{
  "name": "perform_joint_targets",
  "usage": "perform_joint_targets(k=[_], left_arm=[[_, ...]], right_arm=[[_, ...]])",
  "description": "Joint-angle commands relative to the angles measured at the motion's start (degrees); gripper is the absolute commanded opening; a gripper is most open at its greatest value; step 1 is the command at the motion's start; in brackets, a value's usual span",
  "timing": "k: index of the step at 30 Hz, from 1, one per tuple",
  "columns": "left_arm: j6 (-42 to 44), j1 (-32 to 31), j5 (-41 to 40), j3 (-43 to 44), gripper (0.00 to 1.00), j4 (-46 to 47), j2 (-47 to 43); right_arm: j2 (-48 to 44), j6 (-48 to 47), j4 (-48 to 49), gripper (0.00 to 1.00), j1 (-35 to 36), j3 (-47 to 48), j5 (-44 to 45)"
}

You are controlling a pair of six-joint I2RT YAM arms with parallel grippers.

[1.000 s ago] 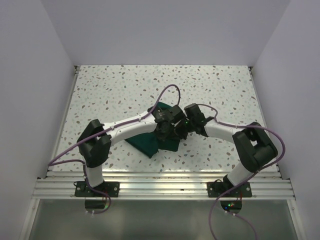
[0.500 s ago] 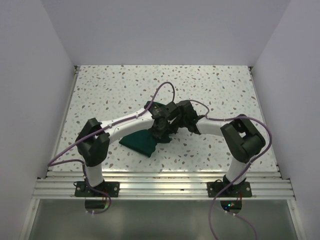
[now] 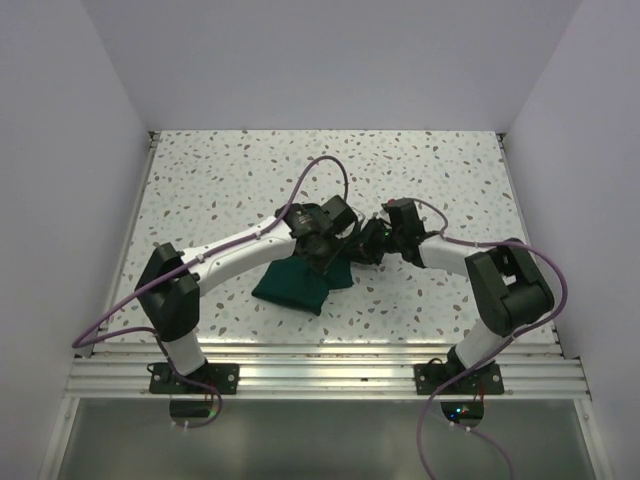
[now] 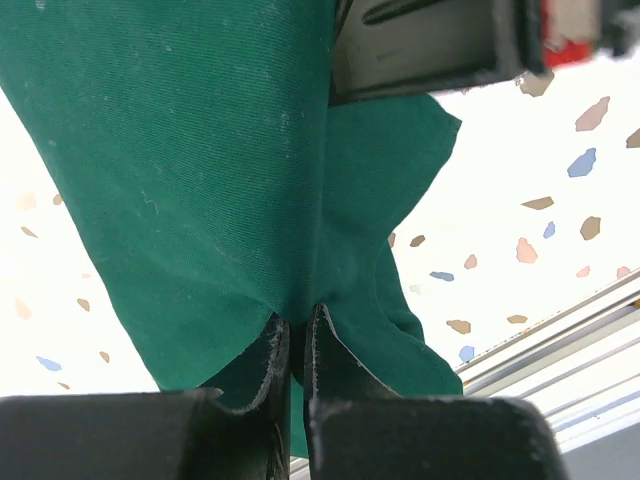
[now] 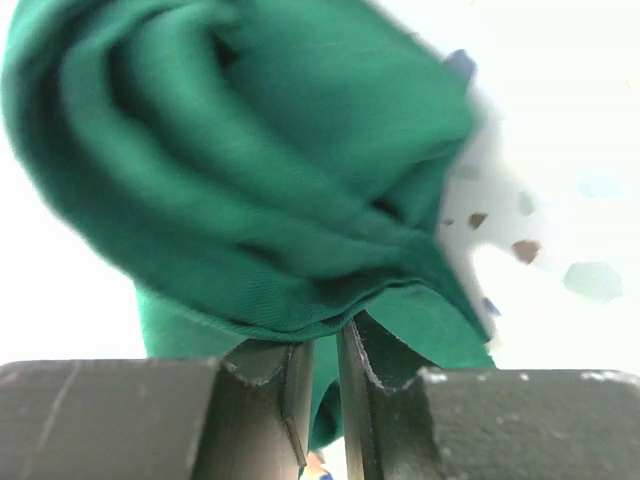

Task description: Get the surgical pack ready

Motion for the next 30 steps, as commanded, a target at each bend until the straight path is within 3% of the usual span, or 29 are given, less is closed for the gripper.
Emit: perform_joint_targets(k=[1,5,11,17,22,30], left_arm=[[2.0,0.9,2.2,0.0,0.00,3.2,-3.1],[1.9,1.2,2.3,-0.5,0.00,3.4,-3.1],[1.6,1.2,3.9,-0.7,0.00,4.1,-2.6],[1.7,1.2,3.7,-0.3,0.00,3.4,-2.5],[2.0,1.1,3.9,-0.7,0.00,3.7,-2.7],[2.0,1.1,3.6,-1.2,0.00,3.8,-2.0]], right_arm=[[-3.8,-7.5,-6.9,0.18,0.4,3.5,-1.2],[-5.3,-6.7,-8.1,0.15,0.4,1.6,-0.4],[-0.7,-2.5,3.6,0.14,3.1,1.0,-1.8],[8.8,5.8,16.9,0.13,13.1,7.0,-0.4],[10.6,10.2,24.7,0.11,14.0,6.2,0.9],[7.3,4.9,16.3,0.20,11.4,5.1,2.5]])
